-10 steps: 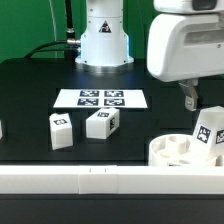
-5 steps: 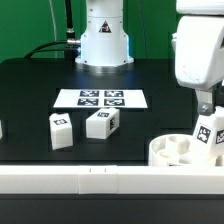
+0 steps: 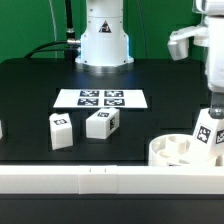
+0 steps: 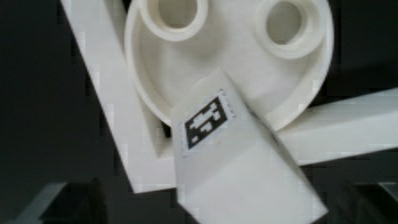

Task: Assemble stool

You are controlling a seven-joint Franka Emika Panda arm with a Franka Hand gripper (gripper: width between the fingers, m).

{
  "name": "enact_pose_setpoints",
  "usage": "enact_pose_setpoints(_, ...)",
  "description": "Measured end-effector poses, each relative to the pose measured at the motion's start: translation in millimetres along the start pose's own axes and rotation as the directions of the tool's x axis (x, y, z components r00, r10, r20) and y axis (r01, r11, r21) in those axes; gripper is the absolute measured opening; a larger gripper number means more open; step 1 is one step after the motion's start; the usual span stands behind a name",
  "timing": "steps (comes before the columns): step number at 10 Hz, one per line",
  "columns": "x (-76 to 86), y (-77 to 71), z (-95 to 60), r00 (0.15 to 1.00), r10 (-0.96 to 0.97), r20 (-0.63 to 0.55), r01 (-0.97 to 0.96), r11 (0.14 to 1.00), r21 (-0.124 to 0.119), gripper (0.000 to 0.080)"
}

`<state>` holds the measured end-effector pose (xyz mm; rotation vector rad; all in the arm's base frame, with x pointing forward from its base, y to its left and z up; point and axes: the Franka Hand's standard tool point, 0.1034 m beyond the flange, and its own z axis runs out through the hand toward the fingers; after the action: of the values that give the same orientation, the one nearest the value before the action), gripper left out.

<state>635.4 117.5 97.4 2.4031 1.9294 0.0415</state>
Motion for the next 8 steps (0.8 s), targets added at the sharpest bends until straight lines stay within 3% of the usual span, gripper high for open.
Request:
enact_pose_setpoints(3, 4.2, -1.4, 5.0, 0.958, -0.284, 0.037, 0.284, 0.959, 0.003, 0.0649)
enact_pose_setpoints(8, -2.4, -3.7, 15.8, 0.841, -0.537, 0.063, 0.536, 0.844, 0.034, 0.0649)
